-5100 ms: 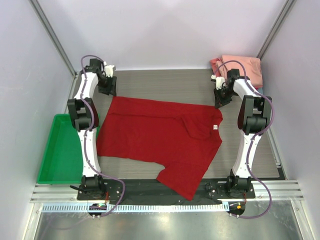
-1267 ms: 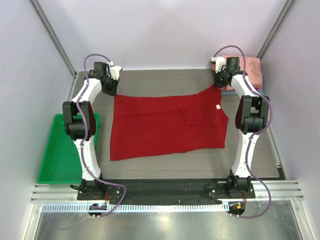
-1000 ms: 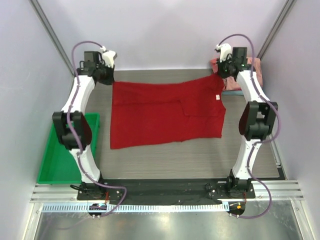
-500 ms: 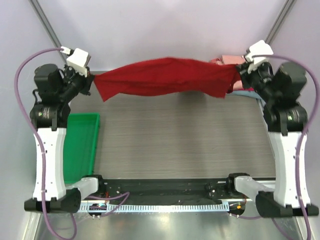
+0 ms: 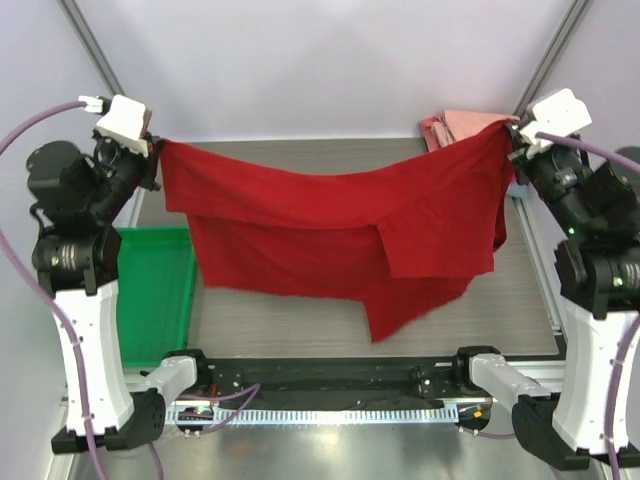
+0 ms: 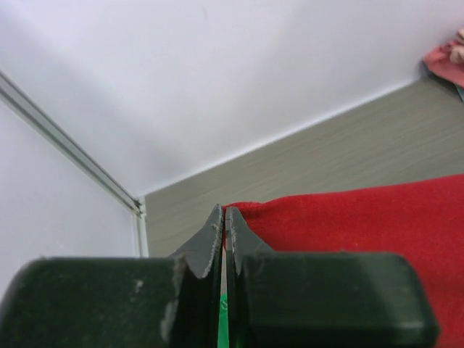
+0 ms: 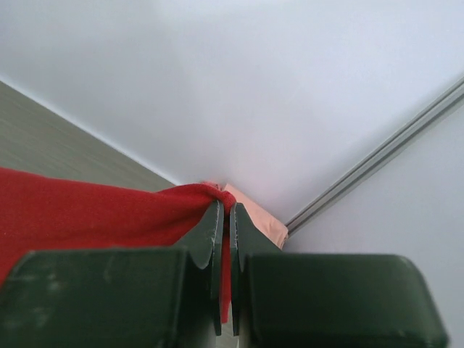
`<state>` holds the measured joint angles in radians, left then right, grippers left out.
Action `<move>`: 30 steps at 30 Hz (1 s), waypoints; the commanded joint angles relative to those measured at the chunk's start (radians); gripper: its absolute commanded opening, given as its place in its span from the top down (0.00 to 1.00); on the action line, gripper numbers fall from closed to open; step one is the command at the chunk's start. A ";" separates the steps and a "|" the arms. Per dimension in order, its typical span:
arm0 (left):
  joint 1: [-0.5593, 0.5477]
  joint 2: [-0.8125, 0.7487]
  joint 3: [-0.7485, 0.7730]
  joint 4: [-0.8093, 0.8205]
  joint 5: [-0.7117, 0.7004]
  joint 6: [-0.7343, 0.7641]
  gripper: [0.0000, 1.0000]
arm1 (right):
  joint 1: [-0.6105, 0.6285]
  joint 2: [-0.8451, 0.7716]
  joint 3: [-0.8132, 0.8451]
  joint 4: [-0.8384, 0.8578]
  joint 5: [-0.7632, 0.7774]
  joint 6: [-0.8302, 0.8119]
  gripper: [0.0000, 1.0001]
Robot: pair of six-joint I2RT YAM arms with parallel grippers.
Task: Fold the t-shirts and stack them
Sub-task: Fold the tshirt
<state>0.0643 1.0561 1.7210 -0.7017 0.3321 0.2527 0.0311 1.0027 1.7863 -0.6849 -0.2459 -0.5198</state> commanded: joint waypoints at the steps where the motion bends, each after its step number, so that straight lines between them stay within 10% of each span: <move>1: 0.003 0.100 -0.036 0.010 0.042 0.017 1.00 | 0.000 0.100 -0.051 0.094 0.019 -0.043 0.99; 15: -0.144 0.670 -0.291 0.116 0.002 0.043 1.00 | 0.004 0.508 -0.472 0.215 -0.050 -0.132 0.99; 30: -0.069 1.042 0.012 0.157 -0.182 0.048 1.00 | -0.010 1.069 -0.119 0.266 0.071 -0.098 0.99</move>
<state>-0.0147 2.0560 1.6707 -0.5838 0.2031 0.2916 0.0280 2.0277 1.5818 -0.4683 -0.2195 -0.6411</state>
